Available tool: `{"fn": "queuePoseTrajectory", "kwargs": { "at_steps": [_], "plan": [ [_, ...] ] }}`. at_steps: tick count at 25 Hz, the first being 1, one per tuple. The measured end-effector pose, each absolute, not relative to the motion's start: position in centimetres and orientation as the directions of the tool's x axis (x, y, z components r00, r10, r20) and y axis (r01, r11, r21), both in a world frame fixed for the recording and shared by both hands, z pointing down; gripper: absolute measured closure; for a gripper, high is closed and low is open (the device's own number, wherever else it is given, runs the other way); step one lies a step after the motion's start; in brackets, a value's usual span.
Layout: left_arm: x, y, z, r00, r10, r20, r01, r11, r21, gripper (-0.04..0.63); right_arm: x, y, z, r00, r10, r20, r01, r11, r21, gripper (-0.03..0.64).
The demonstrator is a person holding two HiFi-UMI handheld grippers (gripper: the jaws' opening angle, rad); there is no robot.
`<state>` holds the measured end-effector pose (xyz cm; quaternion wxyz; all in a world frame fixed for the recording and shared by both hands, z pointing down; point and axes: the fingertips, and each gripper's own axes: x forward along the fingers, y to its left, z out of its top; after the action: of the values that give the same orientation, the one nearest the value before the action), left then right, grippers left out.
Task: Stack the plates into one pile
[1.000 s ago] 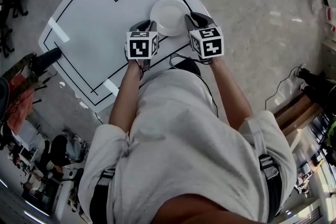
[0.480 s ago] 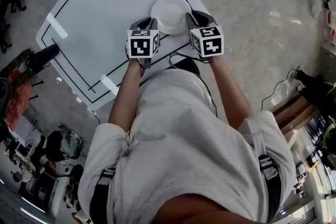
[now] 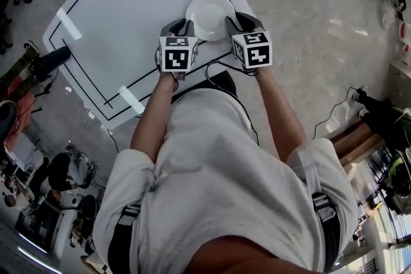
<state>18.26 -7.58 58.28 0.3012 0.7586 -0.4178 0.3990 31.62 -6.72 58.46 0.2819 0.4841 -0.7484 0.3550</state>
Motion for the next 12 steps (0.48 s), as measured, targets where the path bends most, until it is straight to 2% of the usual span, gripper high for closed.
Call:
{"fn": "queuePoseTrajectory", "kwargs": {
  "at_steps": [6, 9, 12],
  "plan": [
    [16.5, -7.4, 57.3, 0.377, -0.484, 0.790, -0.890, -0.426, 0.163, 0.549, 31.7, -6.4, 58.6, -0.348, -0.569, 0.745, -0.937, 0.249, -0.247, 0.489],
    [15.6, -7.4, 55.4, 0.379, -0.559, 0.738, -0.896, -0.420, 0.142, 0.591, 32.5, -6.3, 57.3, -0.293, -0.635, 0.715, -0.956, 0.217, -0.198, 0.494],
    [15.0, -6.6, 53.5, 0.418, -0.595, 0.686, -0.885, -0.438, 0.159, 0.592, 31.6, -5.5, 55.1, -0.263, -0.700, 0.664, -0.965, 0.201, -0.171, 0.534]
  ]
}}
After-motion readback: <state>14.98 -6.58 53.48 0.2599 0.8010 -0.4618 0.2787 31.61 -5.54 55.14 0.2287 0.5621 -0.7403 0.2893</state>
